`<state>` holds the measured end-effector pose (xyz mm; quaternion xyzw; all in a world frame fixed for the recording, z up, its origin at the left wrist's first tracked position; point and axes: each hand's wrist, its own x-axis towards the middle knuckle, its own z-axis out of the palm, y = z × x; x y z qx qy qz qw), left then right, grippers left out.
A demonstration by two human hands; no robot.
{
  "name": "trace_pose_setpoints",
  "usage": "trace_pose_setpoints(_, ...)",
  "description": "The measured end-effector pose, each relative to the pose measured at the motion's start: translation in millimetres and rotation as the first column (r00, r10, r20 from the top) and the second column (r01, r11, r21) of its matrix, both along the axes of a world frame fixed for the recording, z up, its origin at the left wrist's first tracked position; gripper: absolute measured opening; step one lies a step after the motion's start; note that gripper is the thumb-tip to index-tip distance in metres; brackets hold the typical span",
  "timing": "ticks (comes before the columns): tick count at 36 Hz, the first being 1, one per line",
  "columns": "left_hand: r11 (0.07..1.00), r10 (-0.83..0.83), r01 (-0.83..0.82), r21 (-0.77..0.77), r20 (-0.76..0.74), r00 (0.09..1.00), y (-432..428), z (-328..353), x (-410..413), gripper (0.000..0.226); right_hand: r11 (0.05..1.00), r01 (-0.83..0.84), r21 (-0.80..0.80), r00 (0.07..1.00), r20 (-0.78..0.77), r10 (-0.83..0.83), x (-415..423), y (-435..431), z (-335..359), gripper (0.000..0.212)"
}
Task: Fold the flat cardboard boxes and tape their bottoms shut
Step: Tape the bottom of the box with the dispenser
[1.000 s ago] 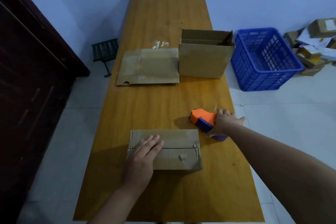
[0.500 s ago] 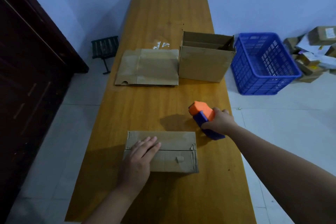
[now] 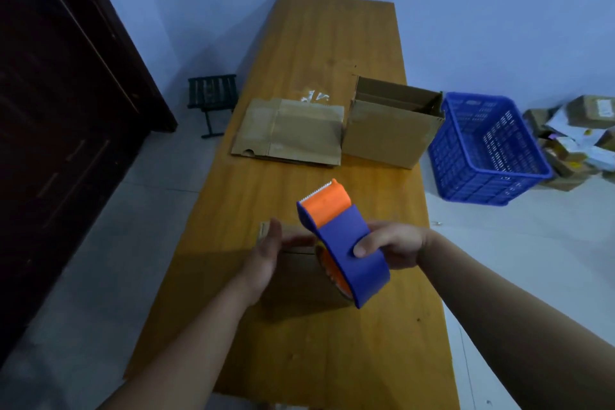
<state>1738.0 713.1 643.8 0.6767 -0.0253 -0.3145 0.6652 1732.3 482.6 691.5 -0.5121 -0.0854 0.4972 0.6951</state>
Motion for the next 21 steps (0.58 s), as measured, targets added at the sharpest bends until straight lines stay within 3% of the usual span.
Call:
trace_pose_setpoints(3,0.995,0.032,-0.042,-0.087,-0.110,0.993,5.4,4.3,5.1,0.094,0.998,-0.015,-0.067,1.000,-0.012,0.014,1.6,8.6,-5.5,0.059)
trace_pose_setpoints(6,0.948,0.267,-0.292,-0.131,-0.177,0.947,-2.7,10.0,9.9,0.041,0.993,-0.054,-0.102,0.998,-0.021,0.052,5.3,13.9,-5.0,0.055)
trace_pose_setpoints(8,0.927,0.345,-0.361,-0.106,-0.139,0.928,-6.5,13.1,11.3,0.014,0.989,-0.100,-0.108,0.995,-0.010,0.100,6.8,17.5,-1.2,0.049)
trace_pose_setpoints(15,0.886,0.448,-0.462,-0.048,-0.173,0.877,-2.1,2.9,12.2,0.003,0.988,-0.072,-0.140,0.997,0.003,0.073,6.8,20.0,-0.7,0.059)
trace_pose_setpoints(19,0.866,0.497,-0.500,-0.001,-0.102,0.862,-4.0,-3.0,10.2,0.001,0.966,-0.028,-0.257,0.997,0.066,0.046,3.7,23.0,2.6,0.076)
trace_pose_setpoints(21,0.852,0.522,-0.523,0.005,-0.070,0.850,-5.7,-2.2,9.1,0.005,0.943,-0.016,-0.332,0.989,0.136,0.065,2.6,24.4,5.1,0.068)
